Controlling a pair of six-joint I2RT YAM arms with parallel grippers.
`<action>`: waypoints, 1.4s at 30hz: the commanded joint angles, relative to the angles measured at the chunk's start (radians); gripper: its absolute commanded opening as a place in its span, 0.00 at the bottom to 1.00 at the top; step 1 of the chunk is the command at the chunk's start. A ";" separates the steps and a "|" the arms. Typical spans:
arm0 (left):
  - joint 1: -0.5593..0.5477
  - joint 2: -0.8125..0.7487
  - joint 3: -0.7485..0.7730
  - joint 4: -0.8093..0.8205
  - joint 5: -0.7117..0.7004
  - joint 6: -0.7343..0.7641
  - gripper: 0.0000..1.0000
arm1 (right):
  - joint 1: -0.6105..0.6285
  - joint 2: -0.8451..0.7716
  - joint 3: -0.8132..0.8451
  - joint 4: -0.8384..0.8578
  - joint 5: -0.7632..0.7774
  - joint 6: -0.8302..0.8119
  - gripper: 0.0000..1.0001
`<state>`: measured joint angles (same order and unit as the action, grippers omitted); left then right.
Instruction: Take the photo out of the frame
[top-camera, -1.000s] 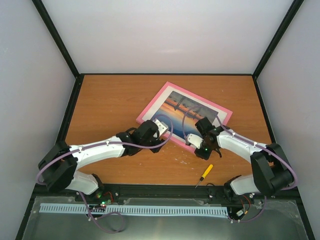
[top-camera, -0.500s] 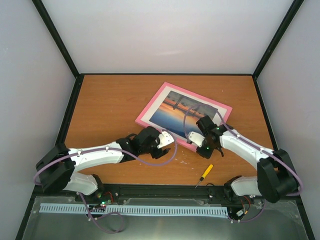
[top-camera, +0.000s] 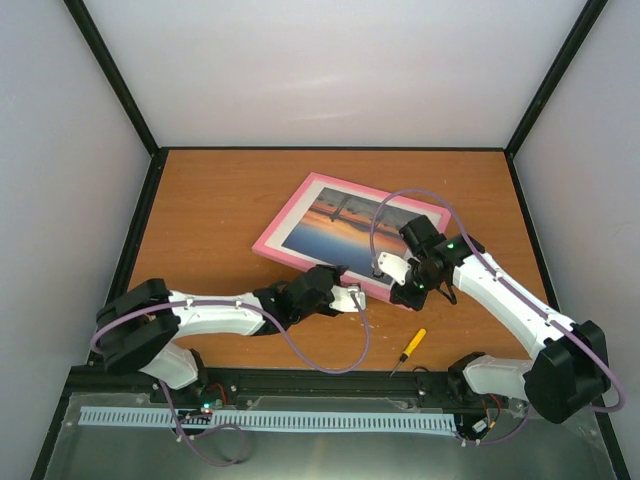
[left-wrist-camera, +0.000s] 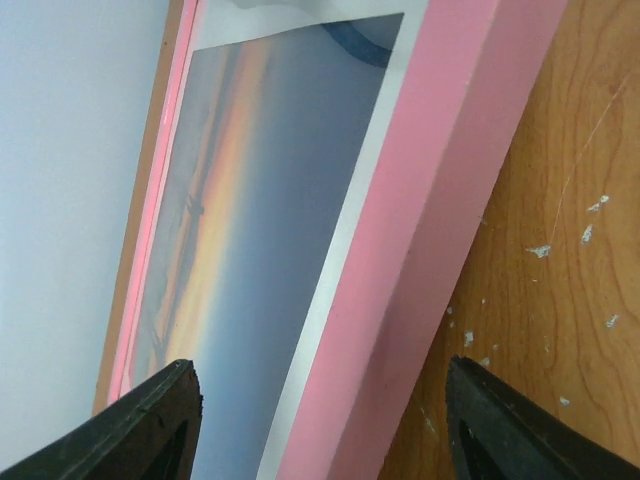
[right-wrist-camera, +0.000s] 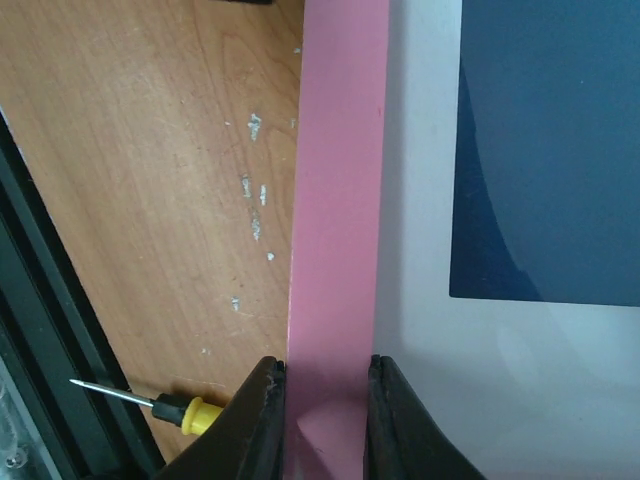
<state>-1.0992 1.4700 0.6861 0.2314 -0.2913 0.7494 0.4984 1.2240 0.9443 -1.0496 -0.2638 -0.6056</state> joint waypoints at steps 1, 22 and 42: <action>-0.017 0.041 0.011 0.098 -0.009 0.123 0.67 | 0.006 -0.031 0.042 -0.008 -0.065 -0.019 0.03; -0.047 0.176 -0.031 0.586 -0.226 0.330 0.19 | 0.005 -0.077 0.128 -0.073 -0.043 0.012 0.27; 0.098 0.158 0.945 -0.506 -0.223 -0.237 0.01 | -0.352 -0.035 0.740 -0.117 0.023 0.101 0.80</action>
<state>-1.0145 1.6085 1.3540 -0.0433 -0.5003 0.7136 0.1703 1.1667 1.6375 -1.1381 -0.2600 -0.5377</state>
